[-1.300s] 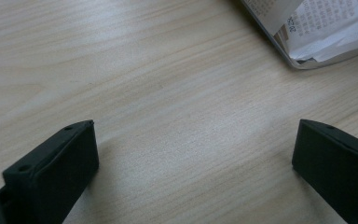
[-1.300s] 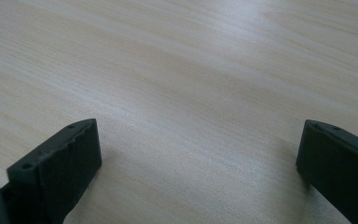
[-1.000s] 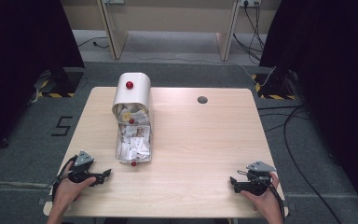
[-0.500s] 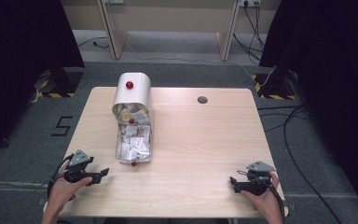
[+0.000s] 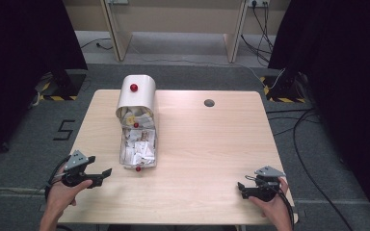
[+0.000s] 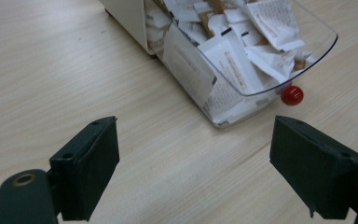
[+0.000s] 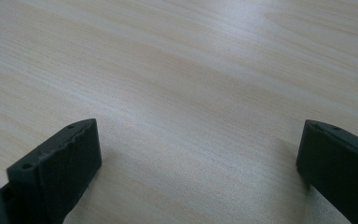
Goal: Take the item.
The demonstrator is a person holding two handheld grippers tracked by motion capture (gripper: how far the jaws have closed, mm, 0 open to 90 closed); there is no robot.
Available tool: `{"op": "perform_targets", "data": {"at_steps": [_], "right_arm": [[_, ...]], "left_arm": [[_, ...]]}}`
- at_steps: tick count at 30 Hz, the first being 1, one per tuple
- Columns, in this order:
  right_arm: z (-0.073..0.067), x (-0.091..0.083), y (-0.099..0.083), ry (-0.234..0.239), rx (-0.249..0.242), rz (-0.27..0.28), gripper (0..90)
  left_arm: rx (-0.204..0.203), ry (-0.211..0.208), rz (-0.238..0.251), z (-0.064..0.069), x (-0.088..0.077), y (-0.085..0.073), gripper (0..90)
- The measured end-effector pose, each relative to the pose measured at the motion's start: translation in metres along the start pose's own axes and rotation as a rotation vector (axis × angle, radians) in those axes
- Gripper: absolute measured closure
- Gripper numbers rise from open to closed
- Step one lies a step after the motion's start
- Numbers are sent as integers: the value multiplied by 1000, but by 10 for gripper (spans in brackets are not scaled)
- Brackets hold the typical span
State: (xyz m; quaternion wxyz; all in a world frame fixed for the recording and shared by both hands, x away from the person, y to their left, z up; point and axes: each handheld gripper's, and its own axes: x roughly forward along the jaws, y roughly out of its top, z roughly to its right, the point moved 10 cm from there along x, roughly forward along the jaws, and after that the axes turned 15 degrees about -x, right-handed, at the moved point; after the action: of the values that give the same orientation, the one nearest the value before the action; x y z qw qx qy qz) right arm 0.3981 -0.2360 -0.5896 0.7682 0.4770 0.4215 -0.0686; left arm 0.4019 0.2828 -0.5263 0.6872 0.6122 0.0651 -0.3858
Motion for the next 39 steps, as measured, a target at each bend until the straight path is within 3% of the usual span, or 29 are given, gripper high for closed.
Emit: {"op": "perform_targets", "data": {"at_steps": [4, 13, 18, 31, 39], "right_arm": [[0, 0, 0, 0, 0, 0, 7], [0, 0, 0, -1, 3, 0, 6], [0, 0, 0, -1, 2, 0, 7], [1, 1, 1, -1, -3, 2, 6], [1, 1, 1, -1, -3, 2, 7]], "left_arm": [[1, -18, 29, 7, -2, 7, 163], [76, -67, 67, 34, -1, 28, 235], [74, -105, 74, 49, 6, 40, 252], [162, -182, 17, 79, 47, 51, 405], [173, -195, -18, 89, 67, 57, 446]]}}
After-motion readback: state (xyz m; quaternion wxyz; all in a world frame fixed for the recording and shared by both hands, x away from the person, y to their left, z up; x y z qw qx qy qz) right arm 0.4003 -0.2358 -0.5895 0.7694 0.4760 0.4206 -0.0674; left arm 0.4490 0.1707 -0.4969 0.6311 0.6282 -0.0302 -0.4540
